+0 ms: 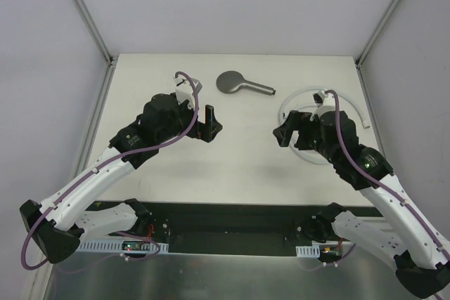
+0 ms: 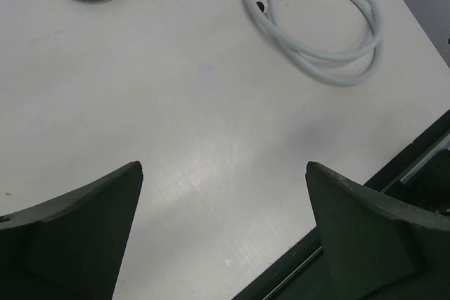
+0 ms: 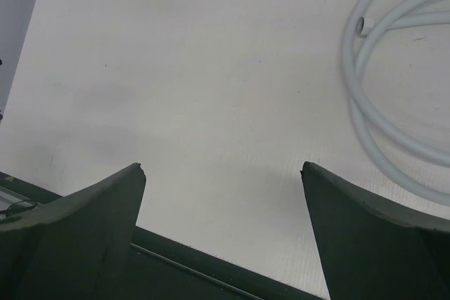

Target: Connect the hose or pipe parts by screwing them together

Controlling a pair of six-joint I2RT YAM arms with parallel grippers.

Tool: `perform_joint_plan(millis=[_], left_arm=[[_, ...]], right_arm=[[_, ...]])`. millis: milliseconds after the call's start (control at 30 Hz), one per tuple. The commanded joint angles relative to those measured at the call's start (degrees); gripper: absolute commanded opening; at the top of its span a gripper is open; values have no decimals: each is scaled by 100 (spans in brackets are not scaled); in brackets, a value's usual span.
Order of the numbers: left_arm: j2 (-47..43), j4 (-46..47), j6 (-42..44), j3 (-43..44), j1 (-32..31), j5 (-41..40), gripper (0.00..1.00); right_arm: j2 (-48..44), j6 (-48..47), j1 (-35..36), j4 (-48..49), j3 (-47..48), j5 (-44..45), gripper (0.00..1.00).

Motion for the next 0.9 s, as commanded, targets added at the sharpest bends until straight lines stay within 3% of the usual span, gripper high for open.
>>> perform_joint_plan(millis=[0,67,233,367,533,867], left_arm=[[-38,82,-25,107,10,-120,99],[-38,74,-16,107,10,-147,99],[-82,73,-86,90,2,-165,99],[-38,74,-86,116,19,-165,99],[-117,74,-139,72,11,-200,99],[-82,74,-209,99,19,2,99]], right_arm=[[-233,-101,-21,746,-167,-228,96],[-269,-400,-13,966,-221,-274,96],[72,-1252,-100,1520,-143,639,96],[1466,-2026,-390,1809,490,1071,96],[3042,-2159,-1040,2171,1395,502,96],[6047,-1106,-1787,2864,3153,-1353,96]])
